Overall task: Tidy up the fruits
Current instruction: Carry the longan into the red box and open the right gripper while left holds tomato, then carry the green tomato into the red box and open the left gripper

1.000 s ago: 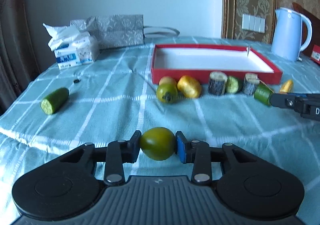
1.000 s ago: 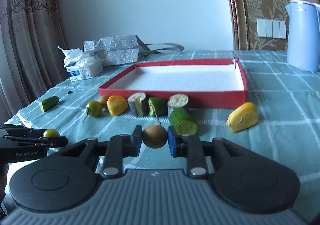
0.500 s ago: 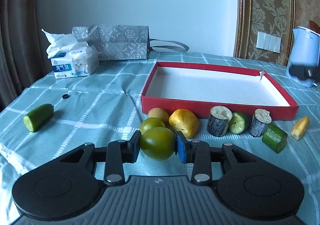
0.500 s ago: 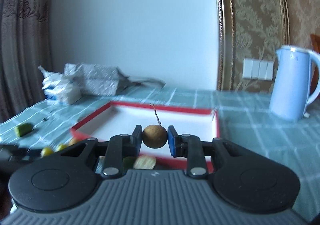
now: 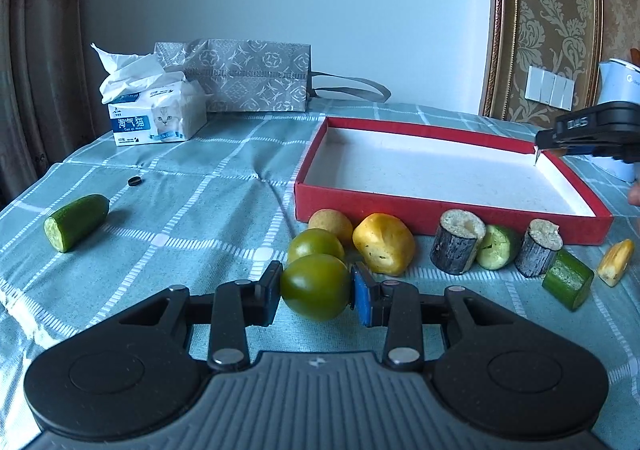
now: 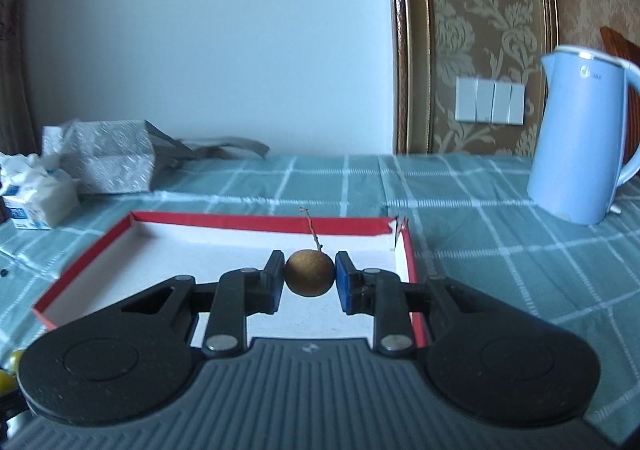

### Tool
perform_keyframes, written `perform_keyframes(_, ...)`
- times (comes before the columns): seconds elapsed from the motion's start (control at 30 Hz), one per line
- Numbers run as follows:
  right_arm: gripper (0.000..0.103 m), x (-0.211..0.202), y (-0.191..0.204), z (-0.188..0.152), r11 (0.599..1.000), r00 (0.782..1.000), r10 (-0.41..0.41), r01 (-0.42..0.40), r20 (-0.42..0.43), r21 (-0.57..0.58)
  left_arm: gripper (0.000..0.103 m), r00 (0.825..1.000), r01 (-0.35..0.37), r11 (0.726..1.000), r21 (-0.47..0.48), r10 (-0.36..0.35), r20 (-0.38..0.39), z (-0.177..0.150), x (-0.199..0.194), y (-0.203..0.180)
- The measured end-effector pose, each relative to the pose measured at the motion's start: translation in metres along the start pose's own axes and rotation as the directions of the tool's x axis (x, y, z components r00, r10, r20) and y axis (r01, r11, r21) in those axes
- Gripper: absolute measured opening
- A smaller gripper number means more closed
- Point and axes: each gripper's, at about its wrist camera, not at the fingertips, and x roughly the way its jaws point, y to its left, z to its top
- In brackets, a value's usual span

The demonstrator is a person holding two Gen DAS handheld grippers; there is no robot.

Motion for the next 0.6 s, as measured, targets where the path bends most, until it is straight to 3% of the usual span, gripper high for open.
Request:
perform_keyframes(0.3,0.025,0.034,-0.002,-0.009,0.998,0.996,-0.056,0.056,-0.066,-0.002,0.036,1.0,0.004,1.0,-0.007,-0.004,-0.007,0.0,0.002,0.002)
perform_keyframes(0.37,0.032,0.037,-0.004,-0.01,0.999,0.996,-0.049,0.05,-0.078,0.015,0.036,1.0,0.004,1.0,-0.012,-0.004,-0.01,0.0,0.002,0.003)
perform_keyframes(0.53,0.033,0.017,-0.011,-0.003,0.997,0.999,-0.052,0.052,-0.008,0.048,0.036,1.0,0.003,1.0,-0.017,-0.003,-0.011,0.001,0.003,0.003)
perform_keyframes(0.6,0.038,-0.002,-0.013,0.0,0.998,0.999,-0.032,0.03,0.04,0.064,0.036,1.0,0.003,1.0,-0.02,-0.003,-0.011,0.001,0.003,0.003)
